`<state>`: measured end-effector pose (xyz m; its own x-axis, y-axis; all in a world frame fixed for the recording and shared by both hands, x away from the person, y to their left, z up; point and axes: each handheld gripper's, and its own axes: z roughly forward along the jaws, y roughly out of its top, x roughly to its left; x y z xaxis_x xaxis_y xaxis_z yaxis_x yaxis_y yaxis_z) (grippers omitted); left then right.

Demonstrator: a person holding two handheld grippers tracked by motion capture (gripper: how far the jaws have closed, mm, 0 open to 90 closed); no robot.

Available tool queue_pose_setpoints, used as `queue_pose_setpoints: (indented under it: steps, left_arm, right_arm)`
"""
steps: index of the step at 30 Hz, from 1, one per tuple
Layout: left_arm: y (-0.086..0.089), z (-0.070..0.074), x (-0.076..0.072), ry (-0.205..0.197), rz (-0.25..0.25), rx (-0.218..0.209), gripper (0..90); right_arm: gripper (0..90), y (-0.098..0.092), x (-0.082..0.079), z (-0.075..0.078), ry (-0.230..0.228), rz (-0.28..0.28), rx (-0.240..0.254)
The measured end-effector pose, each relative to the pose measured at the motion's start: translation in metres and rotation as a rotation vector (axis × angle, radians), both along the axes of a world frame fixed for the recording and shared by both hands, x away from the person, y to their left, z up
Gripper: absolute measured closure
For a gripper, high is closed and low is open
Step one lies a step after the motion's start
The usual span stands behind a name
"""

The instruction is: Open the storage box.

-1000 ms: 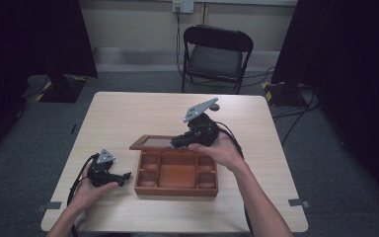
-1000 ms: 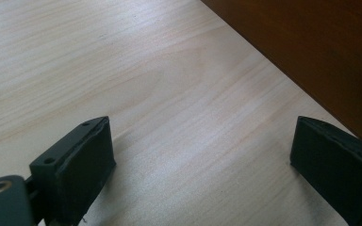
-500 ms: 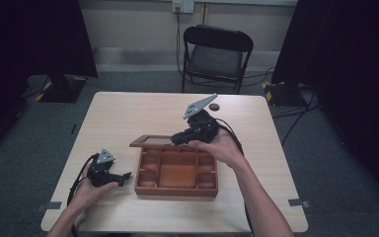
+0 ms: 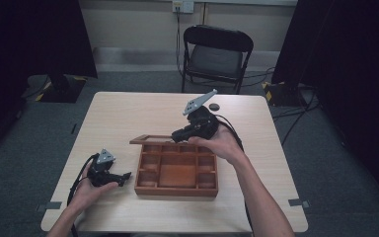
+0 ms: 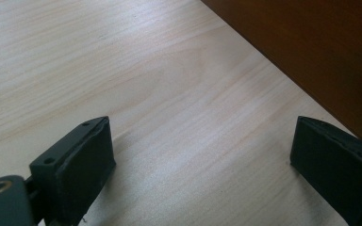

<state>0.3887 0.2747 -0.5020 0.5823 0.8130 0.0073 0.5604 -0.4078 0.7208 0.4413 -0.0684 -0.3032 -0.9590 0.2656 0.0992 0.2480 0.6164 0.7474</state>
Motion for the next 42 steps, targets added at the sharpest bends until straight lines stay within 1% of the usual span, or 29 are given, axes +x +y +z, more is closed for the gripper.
queue_pose_setpoints:
  steps: [18, 42]
  left_arm:
    - [-0.0001, -0.0001, 0.0000, 0.000, 0.001, -0.003, 5.9]
    - [0.0000, -0.0001, 0.0002, 0.000, -0.001, -0.003, 5.9]
  right_arm:
    - [83.7, -0.0002, 0.0002, -0.0003, 0.003, 0.000, 0.003]
    - [83.8, 0.0006, 0.0001, 0.0006, -0.004, 0.001, -0.006]
